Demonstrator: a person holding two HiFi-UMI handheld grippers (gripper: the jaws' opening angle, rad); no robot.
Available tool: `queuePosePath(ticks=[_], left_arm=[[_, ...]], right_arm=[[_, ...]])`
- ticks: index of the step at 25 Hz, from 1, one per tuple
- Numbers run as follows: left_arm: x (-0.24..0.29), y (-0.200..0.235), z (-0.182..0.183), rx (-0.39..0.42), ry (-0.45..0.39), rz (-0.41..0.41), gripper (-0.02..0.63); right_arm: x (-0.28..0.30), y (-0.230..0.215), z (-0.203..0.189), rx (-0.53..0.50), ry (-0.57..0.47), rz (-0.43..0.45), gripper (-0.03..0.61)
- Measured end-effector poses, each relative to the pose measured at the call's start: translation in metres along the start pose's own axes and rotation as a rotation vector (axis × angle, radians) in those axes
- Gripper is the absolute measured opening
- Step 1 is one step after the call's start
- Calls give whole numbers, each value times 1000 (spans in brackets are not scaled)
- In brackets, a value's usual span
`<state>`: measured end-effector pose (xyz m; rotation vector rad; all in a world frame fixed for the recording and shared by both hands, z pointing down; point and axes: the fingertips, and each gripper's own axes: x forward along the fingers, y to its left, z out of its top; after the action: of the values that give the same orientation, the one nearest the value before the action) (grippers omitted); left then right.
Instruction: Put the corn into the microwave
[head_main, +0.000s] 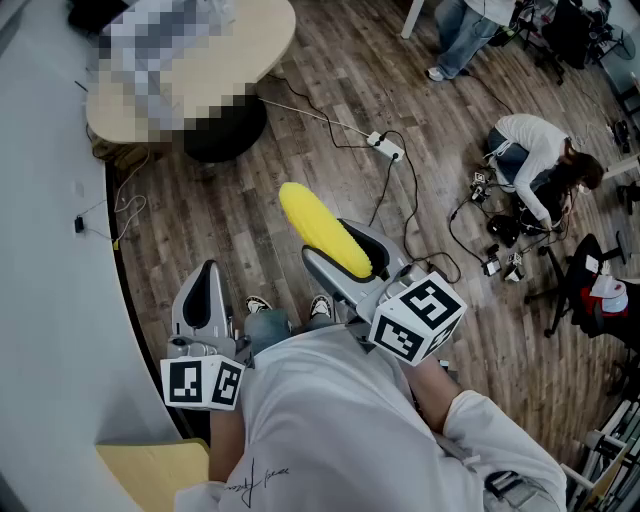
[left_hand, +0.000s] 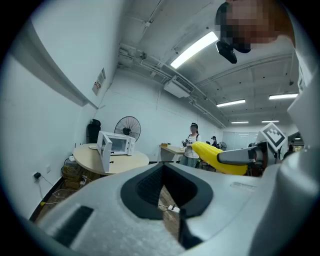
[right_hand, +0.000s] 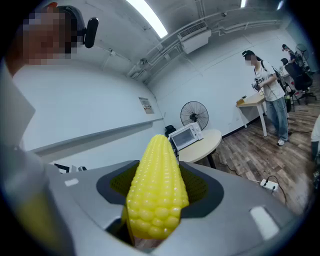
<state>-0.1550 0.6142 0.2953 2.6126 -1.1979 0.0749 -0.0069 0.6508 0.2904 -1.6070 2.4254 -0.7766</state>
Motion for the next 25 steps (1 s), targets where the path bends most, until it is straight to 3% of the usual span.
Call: queuePosePath(ticks=[11,25], left_arm=[[21,-10,-2,16,18,1,-8],[88,14,23,28,1,-35,-8]], right_arm=[[-2,-25,17,-7,-14,-17,264],[50,-57,48,-38,-3,-41,264]])
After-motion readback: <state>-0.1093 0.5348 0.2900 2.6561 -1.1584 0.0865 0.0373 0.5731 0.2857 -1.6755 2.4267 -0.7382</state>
